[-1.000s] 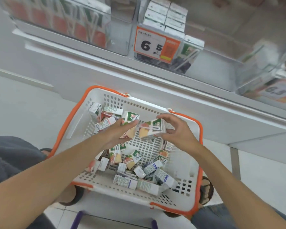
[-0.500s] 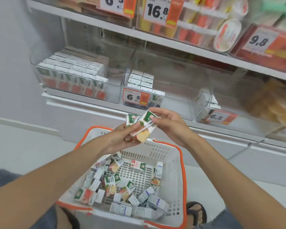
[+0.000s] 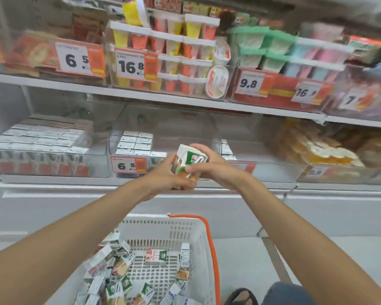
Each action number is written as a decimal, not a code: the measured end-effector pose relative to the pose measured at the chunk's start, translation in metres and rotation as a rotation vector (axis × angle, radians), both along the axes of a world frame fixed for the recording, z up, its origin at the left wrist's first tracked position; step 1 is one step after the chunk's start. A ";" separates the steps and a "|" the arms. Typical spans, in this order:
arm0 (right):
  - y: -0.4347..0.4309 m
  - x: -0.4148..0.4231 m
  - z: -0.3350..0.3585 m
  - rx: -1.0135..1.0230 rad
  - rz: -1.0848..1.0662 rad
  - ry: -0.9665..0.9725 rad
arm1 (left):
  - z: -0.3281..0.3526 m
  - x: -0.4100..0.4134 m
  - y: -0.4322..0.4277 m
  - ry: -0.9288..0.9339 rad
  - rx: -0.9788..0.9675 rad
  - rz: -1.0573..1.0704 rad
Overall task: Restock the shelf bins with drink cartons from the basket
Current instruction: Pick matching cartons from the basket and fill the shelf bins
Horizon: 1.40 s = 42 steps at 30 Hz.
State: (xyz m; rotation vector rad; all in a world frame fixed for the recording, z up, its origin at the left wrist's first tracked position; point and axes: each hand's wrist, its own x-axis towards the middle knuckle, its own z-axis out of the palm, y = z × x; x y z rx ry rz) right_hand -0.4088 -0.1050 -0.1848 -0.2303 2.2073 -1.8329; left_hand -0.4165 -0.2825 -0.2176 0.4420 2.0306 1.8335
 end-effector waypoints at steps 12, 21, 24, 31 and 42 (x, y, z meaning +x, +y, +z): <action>0.200 -0.091 -0.004 0.295 -0.422 0.262 | -0.038 -0.101 0.120 0.631 -0.958 0.060; 0.212 -0.151 -0.037 0.558 0.158 -0.384 | -0.074 -0.113 0.122 0.978 -0.963 0.269; 0.210 -0.156 -0.044 0.496 0.150 -0.386 | -0.078 -0.110 0.123 1.035 -0.948 0.308; 0.176 -0.116 -0.047 0.532 -0.400 0.348 | -0.067 -0.100 0.124 0.856 -0.833 0.253; 0.000 -0.016 -0.200 0.518 -0.034 0.110 | -0.166 -0.003 -0.015 0.430 -0.644 0.268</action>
